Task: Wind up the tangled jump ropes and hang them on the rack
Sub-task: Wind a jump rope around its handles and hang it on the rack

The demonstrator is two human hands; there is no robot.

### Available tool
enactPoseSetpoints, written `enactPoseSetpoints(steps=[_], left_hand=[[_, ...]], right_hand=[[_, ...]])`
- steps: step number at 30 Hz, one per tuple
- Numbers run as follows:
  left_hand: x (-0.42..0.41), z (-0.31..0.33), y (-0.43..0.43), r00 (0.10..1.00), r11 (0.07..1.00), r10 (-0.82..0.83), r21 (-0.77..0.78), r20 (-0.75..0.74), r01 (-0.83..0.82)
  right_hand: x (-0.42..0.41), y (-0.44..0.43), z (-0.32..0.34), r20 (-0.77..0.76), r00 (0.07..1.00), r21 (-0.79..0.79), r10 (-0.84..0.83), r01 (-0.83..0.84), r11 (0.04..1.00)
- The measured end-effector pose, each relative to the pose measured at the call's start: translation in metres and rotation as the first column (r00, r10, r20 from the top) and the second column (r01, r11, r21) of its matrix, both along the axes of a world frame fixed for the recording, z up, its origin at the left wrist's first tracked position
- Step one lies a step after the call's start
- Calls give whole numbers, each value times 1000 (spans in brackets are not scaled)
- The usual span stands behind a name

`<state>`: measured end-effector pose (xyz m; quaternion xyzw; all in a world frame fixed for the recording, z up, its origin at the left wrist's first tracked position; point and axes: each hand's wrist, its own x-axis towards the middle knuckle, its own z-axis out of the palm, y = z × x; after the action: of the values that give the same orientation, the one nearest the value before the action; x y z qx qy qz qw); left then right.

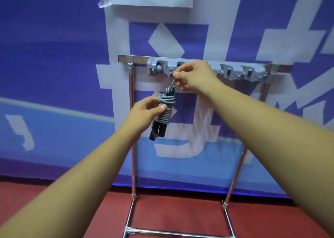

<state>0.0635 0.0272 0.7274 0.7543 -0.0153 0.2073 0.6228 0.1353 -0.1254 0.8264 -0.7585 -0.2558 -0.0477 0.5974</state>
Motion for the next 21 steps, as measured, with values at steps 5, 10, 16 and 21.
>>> enactPoseSetpoints(steps=[5,10,16,21], left_hand=[[19,20,34,996,996,81,-49,47,-78],[32,26,50,996,992,94,-89,0,-94],[52,25,59,991,989,125,-78,-55,-129],[67,26,65,987,987,133,-81,-87,-140]], right_hand=[[18,47,26,28,1000,2,-7,7,1000],[46,82,28,-105,994,89,-39,48,995],[73,94,13,-125,991,57,-45,52,997],[86,104,12,-111,992,61,-56,63,996]])
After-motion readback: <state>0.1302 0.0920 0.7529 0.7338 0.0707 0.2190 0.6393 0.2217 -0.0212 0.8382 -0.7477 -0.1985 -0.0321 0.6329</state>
